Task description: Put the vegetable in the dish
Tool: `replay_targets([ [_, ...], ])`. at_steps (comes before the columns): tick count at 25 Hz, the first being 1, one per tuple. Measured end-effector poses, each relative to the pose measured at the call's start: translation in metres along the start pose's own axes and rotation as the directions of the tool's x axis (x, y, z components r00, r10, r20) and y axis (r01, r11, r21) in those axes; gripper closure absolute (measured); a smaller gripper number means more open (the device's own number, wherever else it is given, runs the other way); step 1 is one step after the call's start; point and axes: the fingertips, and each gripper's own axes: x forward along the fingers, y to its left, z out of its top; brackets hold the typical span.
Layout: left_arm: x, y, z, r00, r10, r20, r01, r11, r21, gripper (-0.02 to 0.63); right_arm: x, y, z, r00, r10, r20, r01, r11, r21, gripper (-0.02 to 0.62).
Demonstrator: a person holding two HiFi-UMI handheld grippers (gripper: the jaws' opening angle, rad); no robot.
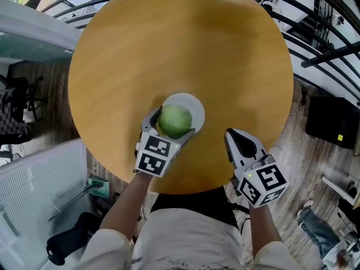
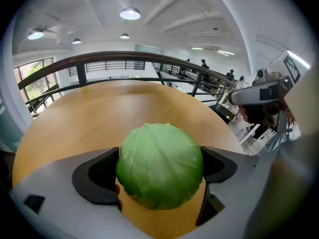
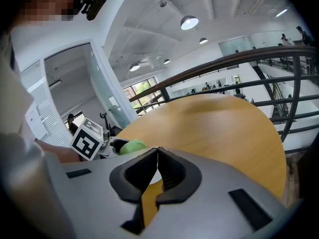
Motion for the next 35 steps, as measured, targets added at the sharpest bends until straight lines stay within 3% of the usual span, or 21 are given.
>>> replay_targets([
  [14,0.039,0.004,-0.016,0.994,-0.019,-0.105,0.025,0.998,0.058,0.117,0.003,-0.009,-0.009,1.0,-0.001,-0.018,0.002,1.0,0.026,0.57],
  [35,0.059,0.002,-0.021,0.989,-0.014,-0.15,0.03,0.994,0.107,0.117,0.004,-0.02,-0.017,1.0,0.002,-0.021,-0.001,0.998,0.057,0.571],
])
